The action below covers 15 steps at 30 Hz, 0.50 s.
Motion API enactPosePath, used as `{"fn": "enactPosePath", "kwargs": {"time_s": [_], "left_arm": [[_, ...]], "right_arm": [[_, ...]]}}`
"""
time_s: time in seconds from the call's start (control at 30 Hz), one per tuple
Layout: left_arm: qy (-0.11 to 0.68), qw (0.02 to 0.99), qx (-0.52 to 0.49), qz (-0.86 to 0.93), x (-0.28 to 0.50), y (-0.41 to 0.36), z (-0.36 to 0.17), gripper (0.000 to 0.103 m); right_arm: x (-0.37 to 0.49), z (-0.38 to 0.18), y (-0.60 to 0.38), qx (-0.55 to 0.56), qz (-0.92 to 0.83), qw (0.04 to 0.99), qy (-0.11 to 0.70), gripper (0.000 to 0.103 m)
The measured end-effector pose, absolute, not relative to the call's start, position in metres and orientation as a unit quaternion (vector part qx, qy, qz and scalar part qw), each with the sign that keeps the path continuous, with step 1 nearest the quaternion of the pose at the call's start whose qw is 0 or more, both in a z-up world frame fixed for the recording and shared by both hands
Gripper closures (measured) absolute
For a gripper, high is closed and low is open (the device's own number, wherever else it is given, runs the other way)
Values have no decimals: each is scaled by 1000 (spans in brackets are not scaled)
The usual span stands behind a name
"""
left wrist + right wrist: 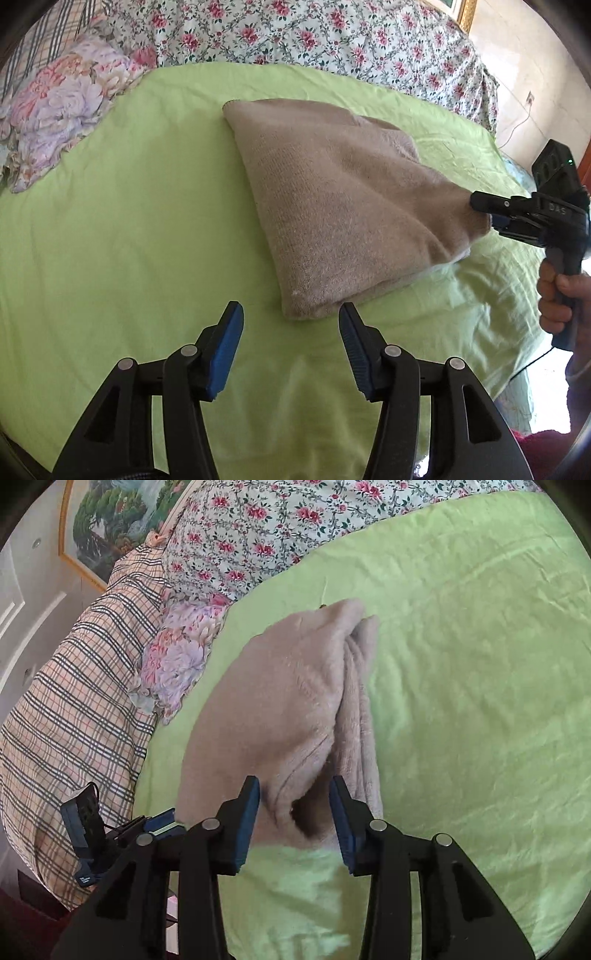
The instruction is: Fold small clothes
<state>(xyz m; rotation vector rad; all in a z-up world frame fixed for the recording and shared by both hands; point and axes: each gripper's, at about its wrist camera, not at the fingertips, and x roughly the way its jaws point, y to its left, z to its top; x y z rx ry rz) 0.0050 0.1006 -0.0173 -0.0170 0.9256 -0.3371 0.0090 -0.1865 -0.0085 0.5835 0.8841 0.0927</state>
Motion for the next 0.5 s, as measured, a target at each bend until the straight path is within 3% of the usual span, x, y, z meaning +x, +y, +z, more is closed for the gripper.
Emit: {"fn": "enactPosePath", "kwargs": {"time_s": [0.13,0.17,0.2,0.3,0.37,0.5], "left_arm": [[440,886,11,-147,16,92,-24,49],[443,886,20,-138,18,88,-29,55],[444,886,27,-130,19,85,-31,68],[433,895,26,-105,16,82,-28,87],[419,903,23,-91,11,81,-22,90],[447,890,-9,-88,15,85,-32,92]], "right_arm": [[16,-12,-178,258,47,863,431,65],[18,-13,-176,255,49,862,435,72],[20,-13,-175,254,50,861,438,94],[13,9,-177,256,66,878,399,95],[4,24,-182,238,74,894,373,95],[2,-8,-192,224,37,874,430,95]]}}
